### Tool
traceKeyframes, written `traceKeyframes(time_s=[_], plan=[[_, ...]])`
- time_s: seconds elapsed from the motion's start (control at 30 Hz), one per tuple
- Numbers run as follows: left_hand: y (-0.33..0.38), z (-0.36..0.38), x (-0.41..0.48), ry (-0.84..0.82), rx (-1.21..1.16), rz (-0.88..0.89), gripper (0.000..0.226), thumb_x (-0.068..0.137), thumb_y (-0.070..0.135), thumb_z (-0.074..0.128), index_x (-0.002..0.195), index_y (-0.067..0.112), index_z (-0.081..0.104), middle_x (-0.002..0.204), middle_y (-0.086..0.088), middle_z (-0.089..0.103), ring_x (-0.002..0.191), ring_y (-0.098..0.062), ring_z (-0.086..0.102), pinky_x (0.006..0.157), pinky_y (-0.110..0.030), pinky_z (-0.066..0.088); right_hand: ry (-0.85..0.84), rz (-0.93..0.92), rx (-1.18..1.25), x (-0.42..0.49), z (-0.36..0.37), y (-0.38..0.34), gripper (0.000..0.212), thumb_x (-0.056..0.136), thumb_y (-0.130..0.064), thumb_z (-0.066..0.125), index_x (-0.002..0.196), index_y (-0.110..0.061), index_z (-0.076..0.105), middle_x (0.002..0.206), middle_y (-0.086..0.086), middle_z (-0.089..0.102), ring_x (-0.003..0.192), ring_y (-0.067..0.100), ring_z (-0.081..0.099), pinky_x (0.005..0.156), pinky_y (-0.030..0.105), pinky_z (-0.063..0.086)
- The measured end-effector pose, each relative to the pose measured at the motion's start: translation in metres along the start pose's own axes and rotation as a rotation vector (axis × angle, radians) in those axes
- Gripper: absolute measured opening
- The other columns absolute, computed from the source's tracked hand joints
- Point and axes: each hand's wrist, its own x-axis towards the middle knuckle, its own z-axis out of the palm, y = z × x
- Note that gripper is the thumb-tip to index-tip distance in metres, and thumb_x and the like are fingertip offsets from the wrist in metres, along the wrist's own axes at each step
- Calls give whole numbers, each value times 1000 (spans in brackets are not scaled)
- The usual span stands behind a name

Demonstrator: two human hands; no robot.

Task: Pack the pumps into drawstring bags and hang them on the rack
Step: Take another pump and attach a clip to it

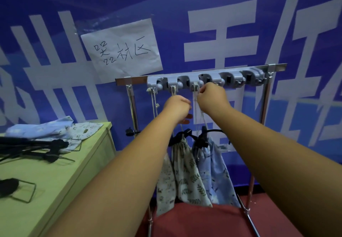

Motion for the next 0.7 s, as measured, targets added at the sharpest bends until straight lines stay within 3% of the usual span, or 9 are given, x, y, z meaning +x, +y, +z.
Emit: traceKeyframes(time_s=[0.07,0.13,0.2,0.27,0.5,0.6,0.7], plan=[[-14,-20,-14,0,-34,1,15,104,6,61,110,12,73,113,-11,73,79,-30,77,68,-44,66,74,-3,83,-20,7,-13,11,105,-11,55,112,-3,56,104,9,49,75,28,50,65,41,47],[-31,-49,-32,7,-63,-4,16,105,10,59,110,11,74,109,-10,77,73,-29,75,61,-37,64,78,-48,167,-42,20,-33,13,105,-13,55,116,-5,54,114,8,50,75,23,49,58,36,41],[-51,-81,-50,25,-75,-19,17,105,13,59,110,9,74,104,-9,78,72,-27,72,58,-32,60,22,-113,230,-62,37,-56,2,103,-13,55,104,-12,55,108,8,56,74,19,49,55,33,33],[-71,-118,-64,87,-96,-42,16,103,13,58,107,11,74,99,-9,78,70,-24,70,57,-30,57,-54,-168,257,-79,61,-82,5,101,-14,54,96,-15,57,101,6,61,79,21,54,60,35,34],[-130,-274,-121,350,-88,-153,17,102,20,63,112,12,73,93,-3,75,68,-16,65,61,-27,51,-382,-306,324,-140,159,-189,11,101,-20,56,98,-18,67,95,0,68,79,21,64,57,30,46],[-154,-331,-144,469,-97,-190,15,102,15,61,107,9,73,84,-4,70,64,-17,58,59,-28,45,-482,-397,244,-163,202,-232,16,100,-21,56,99,-17,72,99,4,73,89,28,68,71,37,56],[-174,-378,-159,575,-142,-232,11,102,9,60,102,7,71,81,-7,66,62,-19,53,57,-28,43,-541,-500,112,-180,238,-269,23,99,-13,56,99,-6,78,101,13,76,97,32,68,84,43,57]])
